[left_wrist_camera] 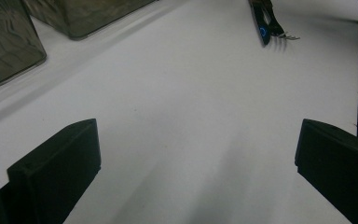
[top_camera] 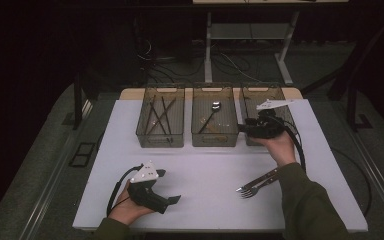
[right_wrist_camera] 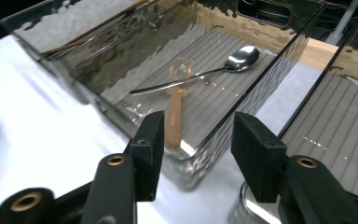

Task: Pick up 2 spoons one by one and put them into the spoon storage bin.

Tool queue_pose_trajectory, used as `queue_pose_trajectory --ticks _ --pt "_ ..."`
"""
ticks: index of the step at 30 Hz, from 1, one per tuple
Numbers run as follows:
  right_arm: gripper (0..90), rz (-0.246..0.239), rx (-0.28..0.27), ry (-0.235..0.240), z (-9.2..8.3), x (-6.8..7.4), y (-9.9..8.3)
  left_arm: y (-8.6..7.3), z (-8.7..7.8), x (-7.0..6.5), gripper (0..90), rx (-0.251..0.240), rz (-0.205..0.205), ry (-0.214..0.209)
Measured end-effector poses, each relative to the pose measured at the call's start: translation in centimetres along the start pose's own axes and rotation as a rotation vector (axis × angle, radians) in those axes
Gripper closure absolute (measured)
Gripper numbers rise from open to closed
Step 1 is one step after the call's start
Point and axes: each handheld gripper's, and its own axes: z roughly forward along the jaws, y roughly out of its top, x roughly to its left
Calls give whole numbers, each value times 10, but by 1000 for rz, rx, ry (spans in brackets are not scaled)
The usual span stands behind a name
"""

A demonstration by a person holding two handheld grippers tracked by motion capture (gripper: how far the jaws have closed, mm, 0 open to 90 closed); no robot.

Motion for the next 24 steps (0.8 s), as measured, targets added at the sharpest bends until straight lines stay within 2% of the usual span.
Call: queue_pose_trajectory --ticks 6,10,14,18,22,24 --pt "503 2 -20 26 -19 2 -17 0 0 0 0 -1 -4 2" --pt "528 -3 -21 33 -29 3 -28 -1 -1 1 0 10 6 1" --pt "608 -5 -16 41 -38 4 -39 -1 0 1 0 11 6 3" --pt "724 -29 11 32 -47 5 -49 -1 -1 1 0 12 9 3" --pt "860 -26 52 20 -55 -3 -64 -1 -1 1 0 14 8 4" --pt "897 -23 71 12 -58 -8 -71 -1 -1 1 0 14 8 5"
